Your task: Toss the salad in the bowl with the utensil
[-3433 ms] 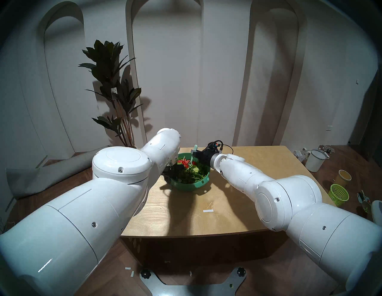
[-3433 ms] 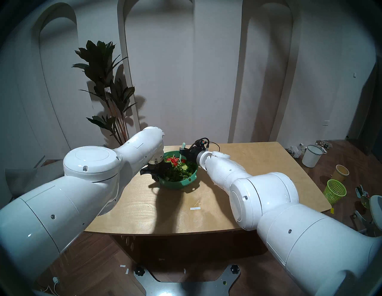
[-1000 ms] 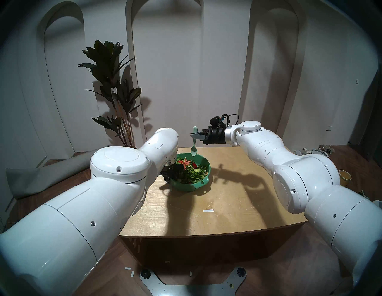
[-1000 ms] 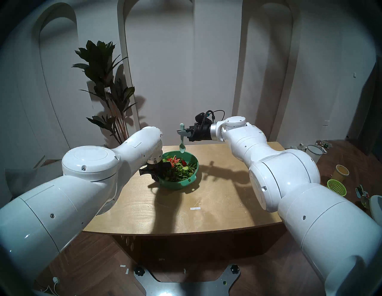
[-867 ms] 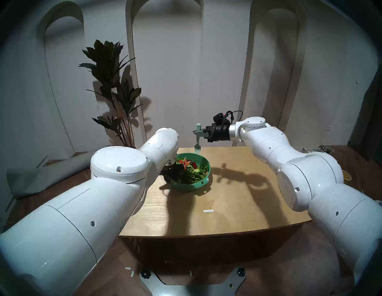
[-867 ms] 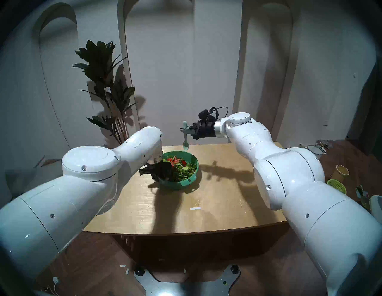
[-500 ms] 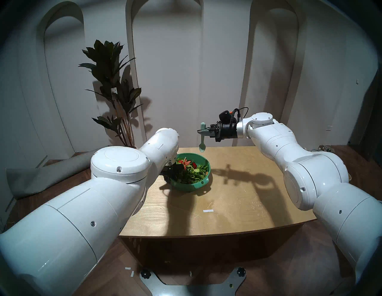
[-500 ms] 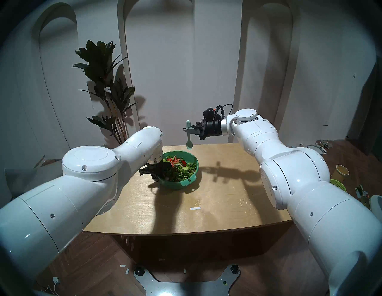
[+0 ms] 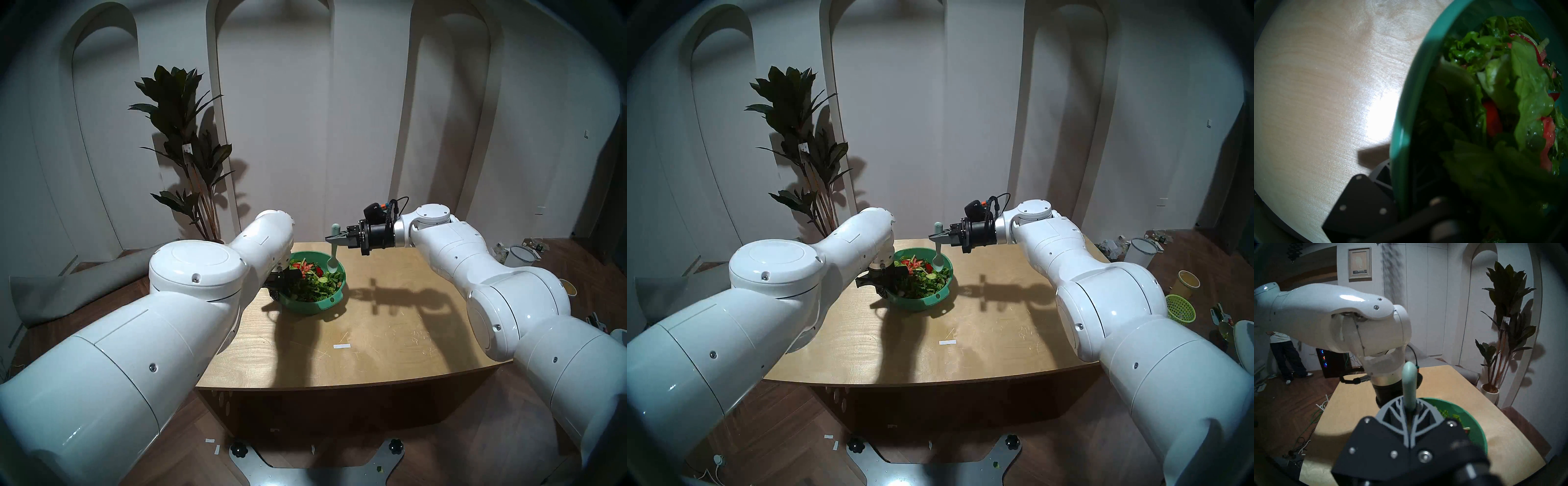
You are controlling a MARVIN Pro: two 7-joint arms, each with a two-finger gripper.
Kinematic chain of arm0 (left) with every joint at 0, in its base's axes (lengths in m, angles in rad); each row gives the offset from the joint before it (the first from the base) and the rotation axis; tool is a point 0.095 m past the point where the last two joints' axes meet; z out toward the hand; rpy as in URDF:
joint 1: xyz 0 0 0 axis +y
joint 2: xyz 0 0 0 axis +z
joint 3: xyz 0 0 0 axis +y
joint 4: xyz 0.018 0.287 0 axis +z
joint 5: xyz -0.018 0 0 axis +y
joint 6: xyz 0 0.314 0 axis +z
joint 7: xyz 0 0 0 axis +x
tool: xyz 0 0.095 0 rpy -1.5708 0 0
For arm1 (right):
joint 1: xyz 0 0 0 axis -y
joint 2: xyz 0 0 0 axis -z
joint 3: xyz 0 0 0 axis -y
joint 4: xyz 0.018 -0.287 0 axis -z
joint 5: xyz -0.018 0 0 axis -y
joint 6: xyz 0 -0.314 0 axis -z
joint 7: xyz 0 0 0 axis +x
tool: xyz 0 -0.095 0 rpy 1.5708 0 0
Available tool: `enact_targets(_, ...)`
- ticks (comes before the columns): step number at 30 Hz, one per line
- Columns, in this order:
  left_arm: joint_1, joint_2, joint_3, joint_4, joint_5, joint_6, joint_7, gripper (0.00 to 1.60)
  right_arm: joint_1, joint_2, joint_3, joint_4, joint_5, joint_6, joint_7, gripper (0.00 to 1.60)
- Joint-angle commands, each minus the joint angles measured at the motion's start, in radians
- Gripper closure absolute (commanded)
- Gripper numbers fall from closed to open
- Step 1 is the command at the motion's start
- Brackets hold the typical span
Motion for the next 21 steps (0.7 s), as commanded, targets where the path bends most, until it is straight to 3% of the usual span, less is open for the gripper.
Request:
enact_targets(1,0.027,-0.011,0.001,0.009,0.0,0.005,0.005,1.6,-0.041,-0.022,0.012,-0.035,0.03,-0.017,0.024,1.6)
enact_targets(21,0.029,-0.012,0.001,0.009,0.005,0.005,0.005,1.6,-0.177,-0.065,0.019,-0.113,0.072,-0.063,0.024,1.6)
